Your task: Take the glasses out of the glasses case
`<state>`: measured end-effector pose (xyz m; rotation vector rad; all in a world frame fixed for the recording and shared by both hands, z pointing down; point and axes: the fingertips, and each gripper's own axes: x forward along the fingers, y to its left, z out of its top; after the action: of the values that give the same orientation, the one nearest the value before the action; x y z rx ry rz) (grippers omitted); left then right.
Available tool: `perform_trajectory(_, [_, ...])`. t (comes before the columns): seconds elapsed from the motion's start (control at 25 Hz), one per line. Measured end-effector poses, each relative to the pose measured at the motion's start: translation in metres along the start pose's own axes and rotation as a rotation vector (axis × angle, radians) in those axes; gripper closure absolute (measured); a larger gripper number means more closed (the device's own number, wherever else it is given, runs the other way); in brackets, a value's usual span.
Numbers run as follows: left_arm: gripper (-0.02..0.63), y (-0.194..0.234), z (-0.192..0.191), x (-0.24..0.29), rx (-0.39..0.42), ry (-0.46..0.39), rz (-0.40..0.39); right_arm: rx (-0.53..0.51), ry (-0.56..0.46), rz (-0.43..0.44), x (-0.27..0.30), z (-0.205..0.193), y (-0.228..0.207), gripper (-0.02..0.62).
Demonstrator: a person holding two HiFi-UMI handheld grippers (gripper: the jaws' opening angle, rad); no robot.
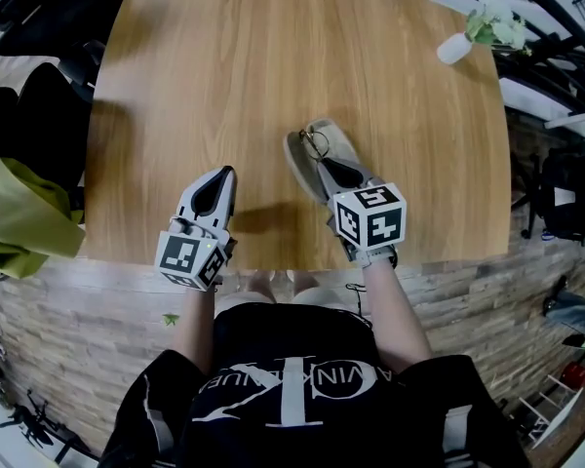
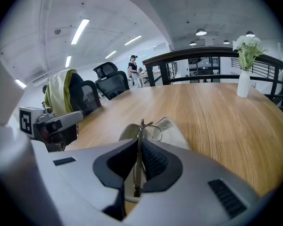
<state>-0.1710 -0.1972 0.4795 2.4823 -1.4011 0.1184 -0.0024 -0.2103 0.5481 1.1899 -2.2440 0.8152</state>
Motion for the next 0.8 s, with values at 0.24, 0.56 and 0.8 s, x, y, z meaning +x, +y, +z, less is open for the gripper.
perform_trajectory(0.24, [0.591,-0.001,0.007,-0.002,0.015,-0.005,-0.003,0.02,-0.036,0.009,-0.007,0.008,0.002,0.554])
perform_trajectory(0.56, [0.591,0.0,0.019,-0.003,0.033,-0.024,-0.004,0.022,-0.077,0.01,-0.018,0.017,0.003,0.555])
perform_trajectory(0.8, [0.591,-0.002,0.027,-0.003,0.044,-0.035,-0.011,0.029,-0.108,0.014,-0.027,0.024,0.003,0.555])
